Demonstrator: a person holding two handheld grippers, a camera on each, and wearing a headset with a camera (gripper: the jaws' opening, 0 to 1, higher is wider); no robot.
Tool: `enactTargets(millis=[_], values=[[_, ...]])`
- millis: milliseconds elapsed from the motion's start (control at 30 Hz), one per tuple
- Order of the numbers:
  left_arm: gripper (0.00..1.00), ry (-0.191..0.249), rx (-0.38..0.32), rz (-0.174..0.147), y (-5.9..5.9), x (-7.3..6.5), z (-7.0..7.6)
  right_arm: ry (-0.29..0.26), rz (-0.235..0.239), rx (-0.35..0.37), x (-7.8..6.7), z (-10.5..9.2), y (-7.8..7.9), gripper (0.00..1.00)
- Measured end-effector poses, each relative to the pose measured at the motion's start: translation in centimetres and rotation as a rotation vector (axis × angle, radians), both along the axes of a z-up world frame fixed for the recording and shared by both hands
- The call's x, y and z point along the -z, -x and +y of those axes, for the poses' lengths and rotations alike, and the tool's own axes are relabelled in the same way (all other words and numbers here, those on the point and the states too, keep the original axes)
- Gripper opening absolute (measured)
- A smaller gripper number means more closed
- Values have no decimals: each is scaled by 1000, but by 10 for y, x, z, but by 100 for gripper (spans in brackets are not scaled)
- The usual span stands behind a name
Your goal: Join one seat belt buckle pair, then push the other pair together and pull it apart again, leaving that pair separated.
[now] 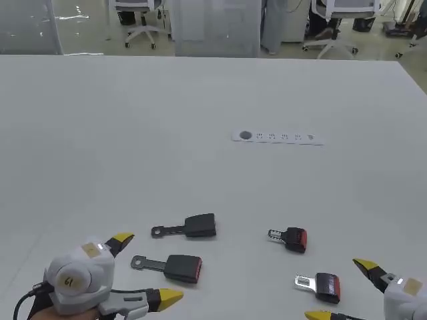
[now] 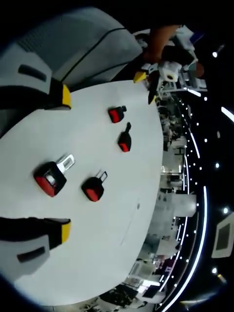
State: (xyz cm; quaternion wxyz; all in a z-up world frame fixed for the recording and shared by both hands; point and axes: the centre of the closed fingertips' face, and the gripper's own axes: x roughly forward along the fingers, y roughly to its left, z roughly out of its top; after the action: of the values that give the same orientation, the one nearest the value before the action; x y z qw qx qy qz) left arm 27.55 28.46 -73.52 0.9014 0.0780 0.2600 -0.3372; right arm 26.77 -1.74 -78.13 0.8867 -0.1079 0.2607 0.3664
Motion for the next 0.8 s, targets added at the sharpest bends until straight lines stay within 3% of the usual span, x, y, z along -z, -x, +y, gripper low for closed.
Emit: enactTargets(millis=[367, 800], values=[[98, -8, 7, 9, 2, 4, 2, -1, 1, -4, 1, 1, 1, 93], [97, -34, 41, 14, -3, 10, -2, 14, 21, -38, 4, 0, -1, 93]])
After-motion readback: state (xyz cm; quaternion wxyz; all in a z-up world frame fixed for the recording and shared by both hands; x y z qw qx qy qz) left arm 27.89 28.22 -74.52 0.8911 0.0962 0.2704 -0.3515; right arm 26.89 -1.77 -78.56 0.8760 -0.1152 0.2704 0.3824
